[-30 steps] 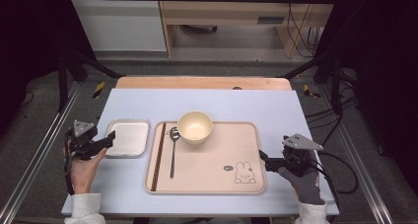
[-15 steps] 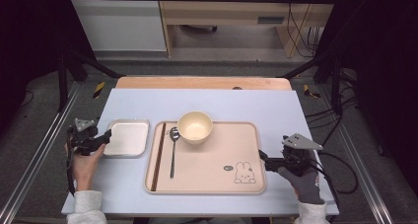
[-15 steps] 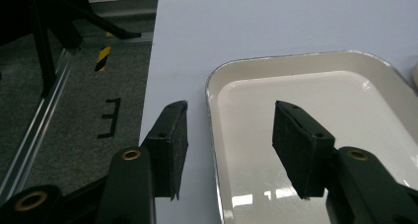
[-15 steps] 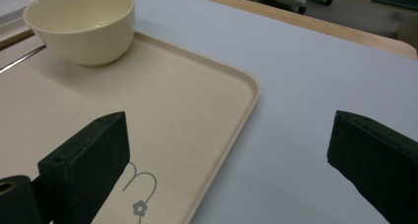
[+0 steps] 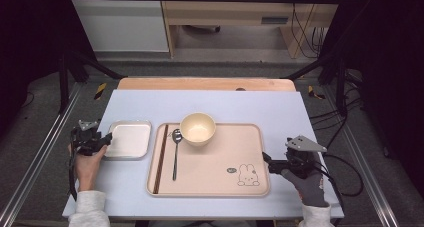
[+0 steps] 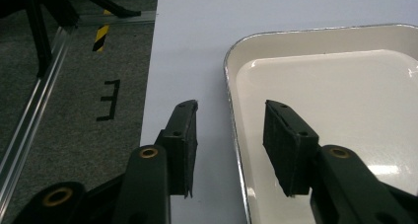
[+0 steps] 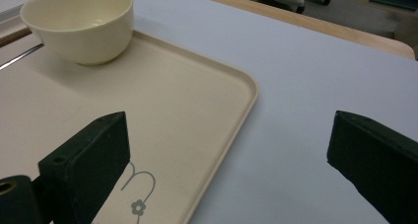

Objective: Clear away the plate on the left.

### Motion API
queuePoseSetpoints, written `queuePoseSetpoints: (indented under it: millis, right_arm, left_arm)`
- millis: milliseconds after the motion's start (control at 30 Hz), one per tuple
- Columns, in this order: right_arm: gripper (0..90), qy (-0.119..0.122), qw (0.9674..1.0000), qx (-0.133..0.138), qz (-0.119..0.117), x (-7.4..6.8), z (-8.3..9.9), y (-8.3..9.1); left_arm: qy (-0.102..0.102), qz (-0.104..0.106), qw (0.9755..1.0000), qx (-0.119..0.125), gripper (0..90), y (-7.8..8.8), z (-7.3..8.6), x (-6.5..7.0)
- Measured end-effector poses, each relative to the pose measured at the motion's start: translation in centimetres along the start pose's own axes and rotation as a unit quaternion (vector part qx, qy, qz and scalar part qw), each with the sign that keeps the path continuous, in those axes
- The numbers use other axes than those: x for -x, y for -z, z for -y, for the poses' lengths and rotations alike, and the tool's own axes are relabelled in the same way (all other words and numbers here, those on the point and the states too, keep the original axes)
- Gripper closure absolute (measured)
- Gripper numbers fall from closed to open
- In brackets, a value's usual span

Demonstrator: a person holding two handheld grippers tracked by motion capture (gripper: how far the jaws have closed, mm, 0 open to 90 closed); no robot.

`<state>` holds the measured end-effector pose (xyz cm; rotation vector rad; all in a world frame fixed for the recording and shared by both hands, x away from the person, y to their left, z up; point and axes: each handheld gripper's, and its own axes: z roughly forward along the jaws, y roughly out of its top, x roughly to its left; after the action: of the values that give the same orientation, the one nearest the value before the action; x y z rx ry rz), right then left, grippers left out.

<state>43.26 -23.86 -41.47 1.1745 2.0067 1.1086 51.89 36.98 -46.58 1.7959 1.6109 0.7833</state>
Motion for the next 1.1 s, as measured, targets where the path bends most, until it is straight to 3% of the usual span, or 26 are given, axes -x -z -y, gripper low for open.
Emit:
queuePoseSetpoints:
  millis: [333,700,867,1000,1100]
  right_arm:
    - [2.9,-0.001,1.0,0.001,0.0,0.03,-0.01,0.08]
    - [2.9,0.0,1.0,0.0,0.001,0.03,0.0,0.03]
    - [2.9,-0.001,1.0,-0.001,0.0,0.0,0.02,-0.03]
    - [2.8,0.0,1.0,-0.003,0.0,-0.03,0.05,-0.13]
    - [2.8,0.0,1.0,-0.003,0.001,-0.03,0.05,-0.11]
  left_arm:
    - [0.005,0.016,0.9997,-0.02,68.5,-0.7,0.24,-0.27]
    - [0.01,0.033,0.9991,-0.026,80.2,-0.84,0.2,-0.37]
    - [0.033,0.046,0.998,-0.027,81.6,-0.87,0.23,-0.76]
    - [0.039,0.045,0.9979,-0.025,82.7,-0.79,0.22,-0.73]
    - [0.051,0.049,0.9974,-0.013,83.7,-0.51,0.2,-0.79]
